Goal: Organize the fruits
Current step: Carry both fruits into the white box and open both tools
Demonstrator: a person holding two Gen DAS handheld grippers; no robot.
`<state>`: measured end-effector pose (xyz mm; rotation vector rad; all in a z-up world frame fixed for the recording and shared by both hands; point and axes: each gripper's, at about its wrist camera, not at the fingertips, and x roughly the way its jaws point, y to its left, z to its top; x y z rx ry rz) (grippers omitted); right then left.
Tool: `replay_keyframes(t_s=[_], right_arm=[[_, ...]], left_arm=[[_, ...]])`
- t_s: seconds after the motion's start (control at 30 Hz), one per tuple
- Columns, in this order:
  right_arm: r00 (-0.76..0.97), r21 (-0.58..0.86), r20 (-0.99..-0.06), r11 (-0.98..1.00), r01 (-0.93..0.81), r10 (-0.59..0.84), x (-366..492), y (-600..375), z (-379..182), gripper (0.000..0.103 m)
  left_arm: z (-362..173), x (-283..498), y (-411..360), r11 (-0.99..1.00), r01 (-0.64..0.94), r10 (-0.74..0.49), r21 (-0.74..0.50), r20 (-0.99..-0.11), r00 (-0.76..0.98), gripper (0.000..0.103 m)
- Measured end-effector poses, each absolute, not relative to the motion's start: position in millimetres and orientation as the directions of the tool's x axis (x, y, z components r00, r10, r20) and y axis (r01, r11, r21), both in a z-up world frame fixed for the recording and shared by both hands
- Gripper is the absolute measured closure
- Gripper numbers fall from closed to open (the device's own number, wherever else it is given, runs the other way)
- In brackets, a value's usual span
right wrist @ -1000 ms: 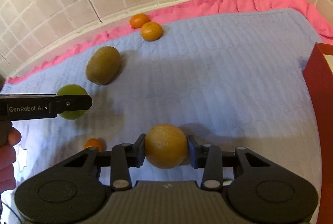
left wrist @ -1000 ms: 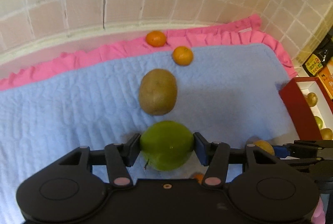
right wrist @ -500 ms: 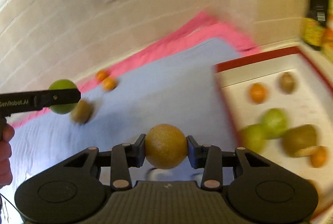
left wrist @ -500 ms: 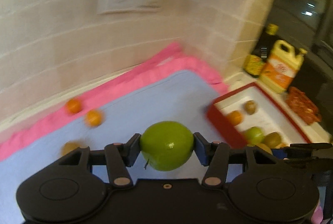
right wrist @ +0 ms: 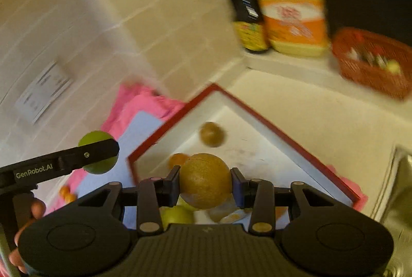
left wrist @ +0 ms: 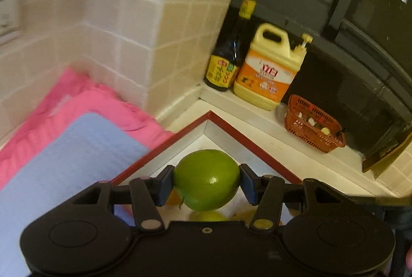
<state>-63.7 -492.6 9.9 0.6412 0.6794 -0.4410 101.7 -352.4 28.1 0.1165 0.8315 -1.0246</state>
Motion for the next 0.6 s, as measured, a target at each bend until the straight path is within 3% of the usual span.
replay_keyframes(t_s=[0.27, 0.43, 0.6], right_arm=[[0.648, 0.448, -0.746, 0.603, 0.660, -0.156, -53.5, -533.0, -32.7, 0.061], [0.621, 0.399, -0.760, 0.615, 0.680, -0.193, -45.1, -533.2, -41.3, 0.061], [0.615, 0.439, -0.776, 0.584, 0.683, -0.137, -35.5, -539.4, -58.8, 0.061]], left_arm=[[-25.9, 135.1, -416.7, 0.564, 0.779, -0.643, -0.272, -0.737, 0.209, 0.038], [-52.4, 139.3, -430.7, 0.596, 0.771, -0.615, -0.226, -0.746, 0.257, 0.038], [-69.1, 140.1, -439.2, 0.605, 0.773, -0.590, -0.194, -0.761, 0.271, 0.038]])
